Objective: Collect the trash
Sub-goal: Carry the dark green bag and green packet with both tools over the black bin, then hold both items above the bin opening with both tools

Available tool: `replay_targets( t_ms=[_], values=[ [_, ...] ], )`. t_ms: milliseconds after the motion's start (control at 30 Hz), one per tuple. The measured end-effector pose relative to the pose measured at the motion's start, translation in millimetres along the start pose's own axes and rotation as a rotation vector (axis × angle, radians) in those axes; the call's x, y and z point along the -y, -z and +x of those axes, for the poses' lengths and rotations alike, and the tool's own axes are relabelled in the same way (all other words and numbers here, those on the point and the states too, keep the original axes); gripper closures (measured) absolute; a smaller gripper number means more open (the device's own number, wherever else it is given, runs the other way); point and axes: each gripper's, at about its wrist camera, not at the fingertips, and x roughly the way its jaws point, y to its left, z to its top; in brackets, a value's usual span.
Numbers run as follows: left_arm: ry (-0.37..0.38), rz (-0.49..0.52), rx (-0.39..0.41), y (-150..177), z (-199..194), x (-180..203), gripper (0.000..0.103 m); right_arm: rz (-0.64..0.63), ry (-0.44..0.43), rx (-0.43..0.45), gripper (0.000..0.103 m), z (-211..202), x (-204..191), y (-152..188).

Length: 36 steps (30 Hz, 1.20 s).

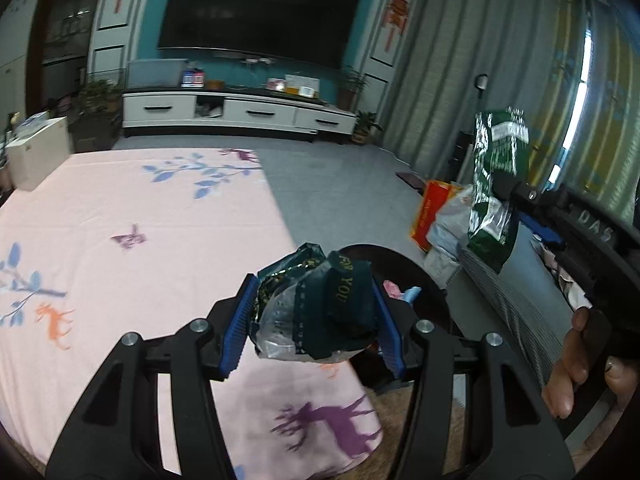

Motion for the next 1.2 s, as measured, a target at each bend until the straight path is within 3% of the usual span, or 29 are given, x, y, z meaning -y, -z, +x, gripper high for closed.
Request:
replay_targets(
  t_ms=[133, 267, 433, 767, 1200],
  values=[
    [0.058, 0.006, -0.020, -3, 18, 14, 0.047, 0.051, 0.036, -0.035, 0.070, 15, 24, 3],
    [0.099, 0.042, -0.066, -3, 42, 31, 0.047, 0.129, 0.011, -0.085, 0.070, 33, 47, 6],
    [0.150, 0.066, -0.121, 0, 69, 45, 0.047, 0.172, 0.061, -0.131, 0.070, 49, 67, 14],
    [0.240, 0.007, -0.250, -1, 125, 52, 0.047, 0.236, 0.105, -0.225, 0.070, 82, 89, 27],
    [0.246, -0.012, -0.347, 12, 160, 52, 0.047, 0.205, 0.180, -0.307, 0.070, 112, 92, 35]
  ],
)
